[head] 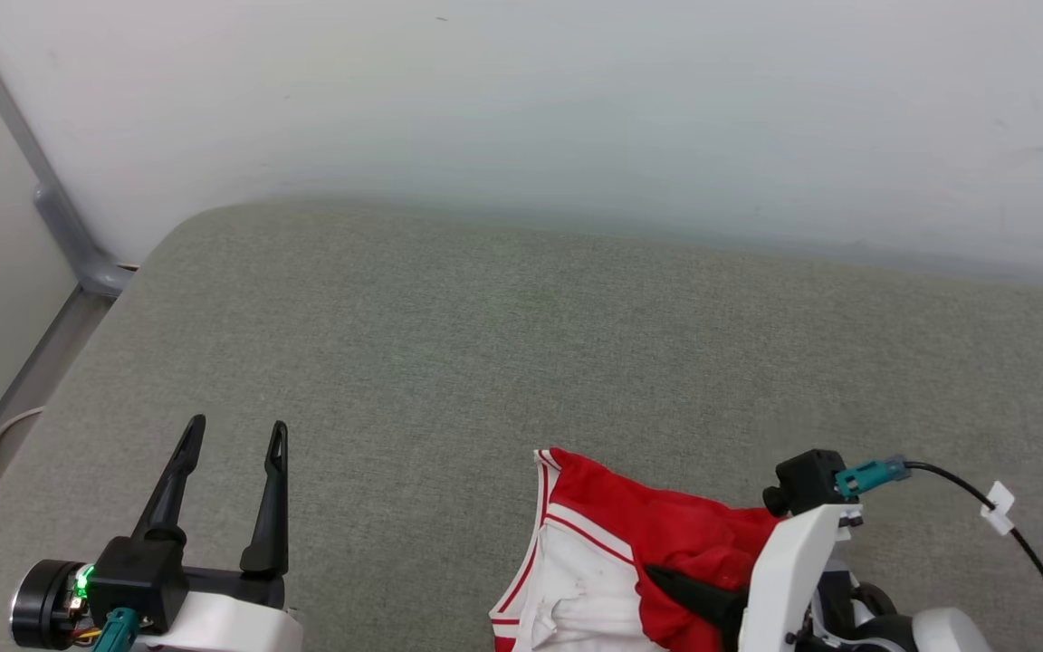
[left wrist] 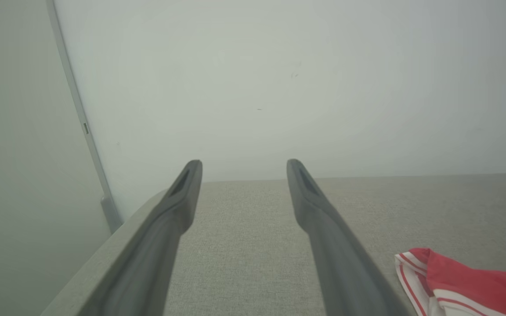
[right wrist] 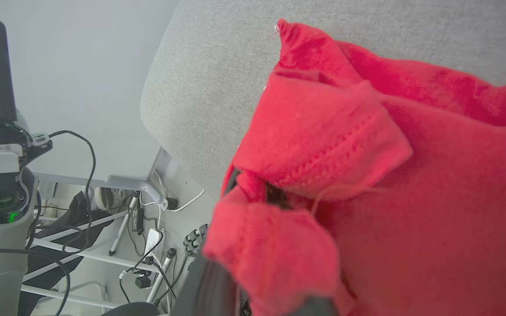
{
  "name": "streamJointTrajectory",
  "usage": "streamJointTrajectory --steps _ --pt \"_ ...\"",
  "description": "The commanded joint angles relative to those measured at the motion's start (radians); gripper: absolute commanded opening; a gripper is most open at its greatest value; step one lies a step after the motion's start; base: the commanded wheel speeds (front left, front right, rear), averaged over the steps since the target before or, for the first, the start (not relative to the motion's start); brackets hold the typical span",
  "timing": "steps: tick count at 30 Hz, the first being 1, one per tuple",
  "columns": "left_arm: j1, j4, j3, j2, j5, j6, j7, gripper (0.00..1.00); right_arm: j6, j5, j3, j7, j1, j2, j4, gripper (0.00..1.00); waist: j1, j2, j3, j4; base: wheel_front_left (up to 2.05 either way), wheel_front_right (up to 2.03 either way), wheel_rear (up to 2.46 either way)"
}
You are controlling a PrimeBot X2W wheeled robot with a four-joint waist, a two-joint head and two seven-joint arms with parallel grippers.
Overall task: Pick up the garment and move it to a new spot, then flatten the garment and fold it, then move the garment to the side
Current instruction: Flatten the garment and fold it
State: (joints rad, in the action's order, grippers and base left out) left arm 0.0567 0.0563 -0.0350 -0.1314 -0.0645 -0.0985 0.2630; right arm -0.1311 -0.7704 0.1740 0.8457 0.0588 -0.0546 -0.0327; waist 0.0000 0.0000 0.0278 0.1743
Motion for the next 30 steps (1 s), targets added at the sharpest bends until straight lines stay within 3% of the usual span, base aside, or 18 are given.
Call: streamJointTrajectory --steps 1,15,16,18,23,30 --pt "0.011 -0.001 -0.001 0.0 0.001 -0.004 0.002 1.0 0.001 -0.015 0.01 -0.019 0.016 0.006 -0.018 0.0 0.0 0.0 0.002 0.005 0.0 0.0 0.0" --pt "0.016 -0.013 0.012 0.0 0.006 -0.013 0.002 1.0 0.001 -0.101 0.124 -0.308 0.171 0.006 -0.378 0.0 0.0 0.0 0.014 0.065 0.0 0.0 0.0" --pt "0.016 -0.013 0.011 0.0 0.006 -0.013 0.002 1.0 0.001 -0.095 0.134 -0.322 0.183 0.006 -0.398 0.14 0.0 0.0 0.015 0.068 0.0 0.0 0.0" --pt "0.016 -0.014 0.01 -0.001 0.006 -0.014 0.002 1.0 0.001 -0.089 0.158 -0.342 0.202 0.006 -0.431 1.0 0.0 0.0 0.014 0.073 0.0 0.0 0.0" --pt "0.021 -0.016 0.001 0.0 0.007 -0.014 0.002 1.0 0.001 -0.11 0.219 -0.37 0.234 0.006 -0.447 1.0 0.0 0.0 0.017 0.072 0.0 0.0 0.0" --pt "0.017 -0.017 -0.009 0.002 0.008 -0.011 0.002 1.0 0.001 -0.214 0.295 -0.356 0.264 0.006 -0.38 1.0 0.0 0.0 0.031 0.047 0.0 0.0 0.0"
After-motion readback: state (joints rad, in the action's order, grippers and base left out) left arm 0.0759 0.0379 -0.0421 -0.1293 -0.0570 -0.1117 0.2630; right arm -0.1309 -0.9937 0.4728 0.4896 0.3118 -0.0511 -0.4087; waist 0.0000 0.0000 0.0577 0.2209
